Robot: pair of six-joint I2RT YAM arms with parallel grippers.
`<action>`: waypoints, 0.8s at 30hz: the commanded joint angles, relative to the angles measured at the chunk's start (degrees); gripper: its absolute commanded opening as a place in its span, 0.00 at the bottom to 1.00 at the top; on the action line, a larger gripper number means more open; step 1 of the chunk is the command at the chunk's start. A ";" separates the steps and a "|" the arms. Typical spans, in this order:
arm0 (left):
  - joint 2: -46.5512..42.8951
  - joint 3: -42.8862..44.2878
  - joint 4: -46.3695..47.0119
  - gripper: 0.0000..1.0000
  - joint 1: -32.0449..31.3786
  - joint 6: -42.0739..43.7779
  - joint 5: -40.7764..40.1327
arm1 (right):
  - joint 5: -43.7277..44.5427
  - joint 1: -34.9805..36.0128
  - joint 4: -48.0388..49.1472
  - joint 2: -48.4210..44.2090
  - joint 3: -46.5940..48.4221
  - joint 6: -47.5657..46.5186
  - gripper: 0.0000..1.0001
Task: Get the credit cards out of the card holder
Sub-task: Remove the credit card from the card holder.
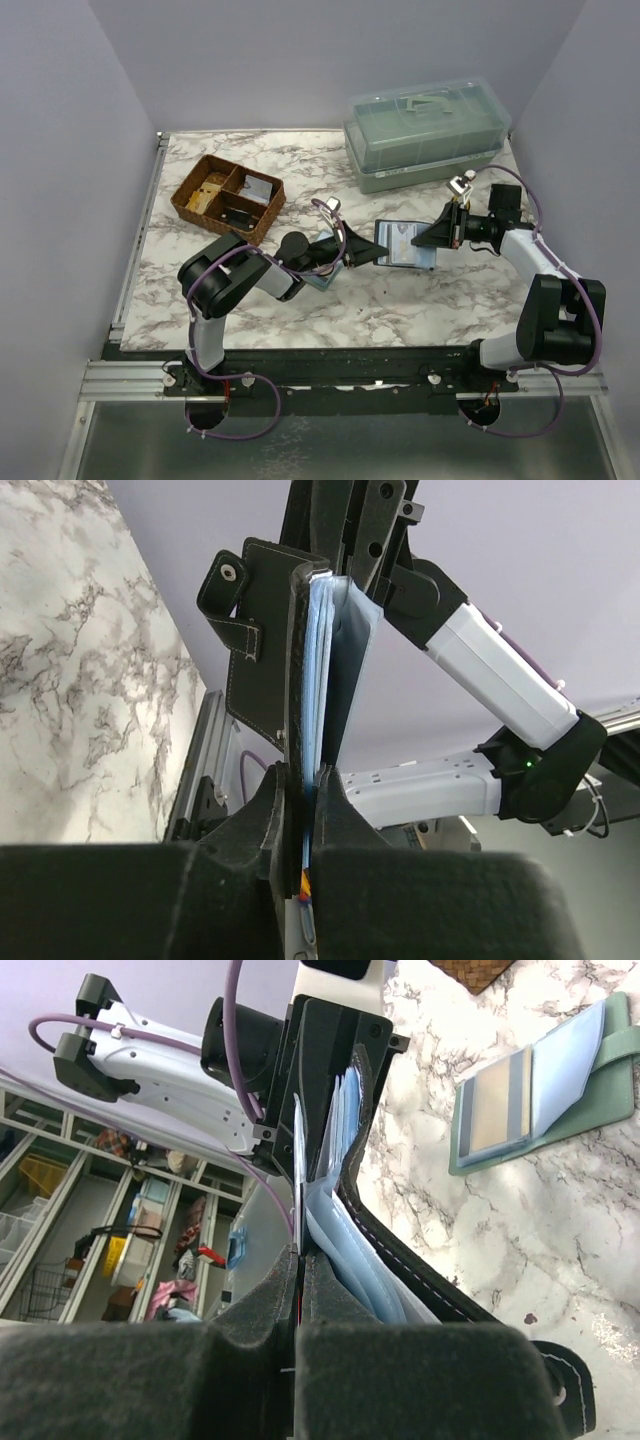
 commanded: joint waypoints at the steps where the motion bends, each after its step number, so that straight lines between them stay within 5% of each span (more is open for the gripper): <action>1: 0.77 2.27 9.97 0.00 0.29 -0.26 0.01 | -11.51 1.29 5.66 -1.99 -0.77 5.03 0.00; 8: -2.44 -2.15 10.08 0.00 1.21 1.55 -1.39 | -9.09 1.25 25.79 -5.25 -6.53 21.77 0.00; 24: -8.05 -6.08 10.21 0.00 4.92 1.54 0.15 | -8.54 0.04 26.28 -5.09 -6.77 22.33 0.00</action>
